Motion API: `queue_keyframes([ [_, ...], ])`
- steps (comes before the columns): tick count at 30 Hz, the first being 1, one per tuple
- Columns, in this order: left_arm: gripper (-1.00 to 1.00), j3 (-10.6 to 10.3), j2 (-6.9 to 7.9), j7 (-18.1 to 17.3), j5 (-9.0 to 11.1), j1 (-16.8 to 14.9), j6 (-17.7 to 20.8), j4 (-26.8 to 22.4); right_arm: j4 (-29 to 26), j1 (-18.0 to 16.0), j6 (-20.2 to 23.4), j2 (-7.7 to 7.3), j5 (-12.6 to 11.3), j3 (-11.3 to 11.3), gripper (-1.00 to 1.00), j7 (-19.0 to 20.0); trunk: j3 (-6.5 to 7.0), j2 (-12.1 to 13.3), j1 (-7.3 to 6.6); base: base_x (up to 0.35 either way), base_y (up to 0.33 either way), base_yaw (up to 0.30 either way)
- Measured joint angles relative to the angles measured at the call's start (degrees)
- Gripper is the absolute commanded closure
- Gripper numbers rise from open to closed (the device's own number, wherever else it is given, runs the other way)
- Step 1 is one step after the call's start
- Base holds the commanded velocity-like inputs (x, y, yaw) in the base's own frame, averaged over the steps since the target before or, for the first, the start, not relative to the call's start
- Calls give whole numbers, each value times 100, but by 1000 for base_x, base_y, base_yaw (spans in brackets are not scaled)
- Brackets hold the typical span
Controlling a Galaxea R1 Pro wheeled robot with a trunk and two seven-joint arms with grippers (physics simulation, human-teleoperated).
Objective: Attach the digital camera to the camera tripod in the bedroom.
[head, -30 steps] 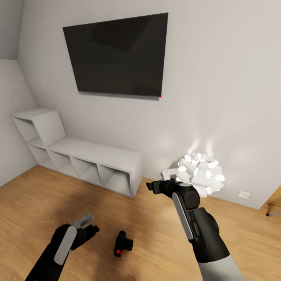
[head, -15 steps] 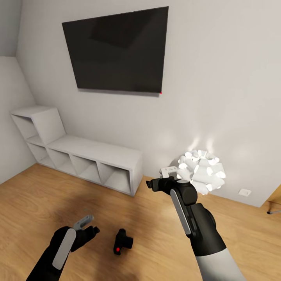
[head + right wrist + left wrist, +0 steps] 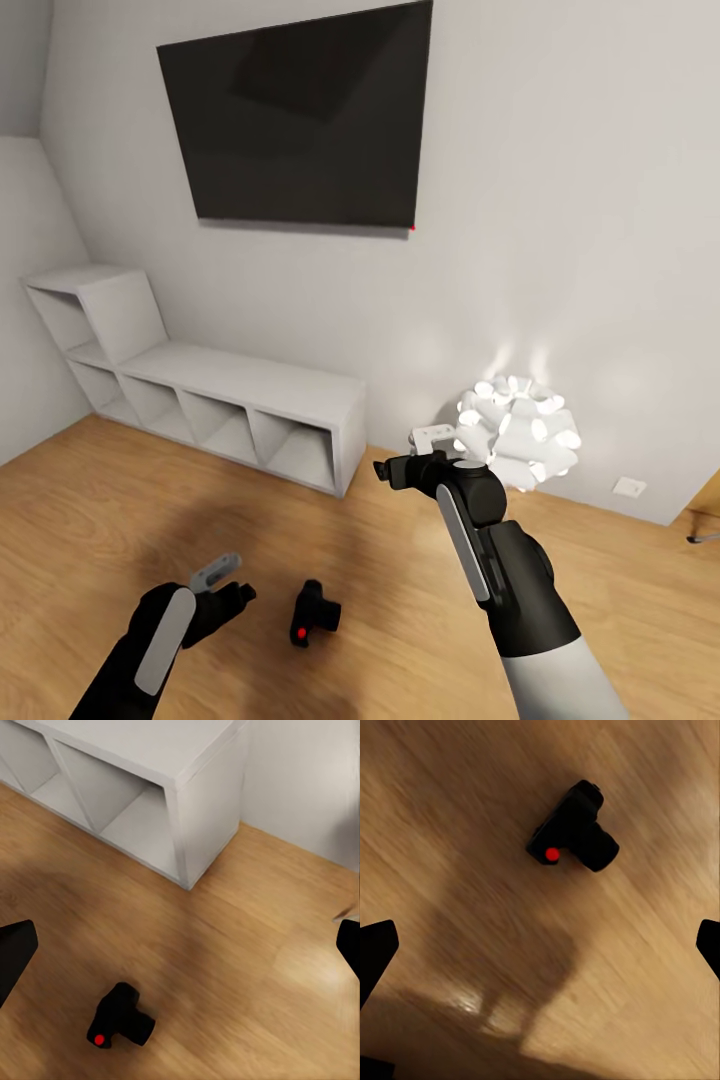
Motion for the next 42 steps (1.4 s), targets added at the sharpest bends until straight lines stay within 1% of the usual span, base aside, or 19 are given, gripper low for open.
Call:
queue_keyframes([
  [7,-100,-22,-30,1,-10,3,0,22,-9,2,2,0,2,7,-100,-3,-126,-281,154,0,0,0],
  [20,-100,-25,-7,-9,-11,4,-7,120,-14,2,12,-15,4,11,-100,-8,-359,-802,439,0,0,0],
  [25,-100,-18,7,-19,-9,0,35,40,-19,4,27,-20,6,9,-100,-6,-449,-1003,549,0,0,0],
  [27,-100,-9,16,-13,-4,-26,123,-127,-54,9,42,-22,7,-8,-100,-4,-485,-1083,593,0,0,0],
  [29,-100,-5,21,8,-7,-76,341,-352,-169,13,124,-22,9,-26,-100,-5,-520,-1163,637,0,0,0],
  [30,-100,-5,21,8,-10,-77,346,-356,-172,13,126,-22,8,-27,-100,-5,-539,-1203,659,0,0,0],
  [32,-100,-4,19,51,-13,-195,637,-536,-328,18,309,-20,9,-43,-100,-6,-574,-1284,703,0,0,0],
  [33,-100,-4,19,52,-17,-197,644,-538,-331,18,312,-20,9,-43,-100,-6,-592,-1324,725,0,0,0],
  [35,-100,-4,24,111,-20,-343,895,-657,-463,22,436,-19,10,-54,-100,-8,-628,-1404,769,0,0,0],
  [37,-100,6,31,158,-11,-458,1057,-731,-551,24,437,-17,12,-59,-100,-9,-664,-1484,813,0,0,0],
  [42,-100,14,38,208,-3,-589,1227,-784,-641,27,437,-6,16,-35,-100,-10,-754,-1685,923,0,0,0],
])
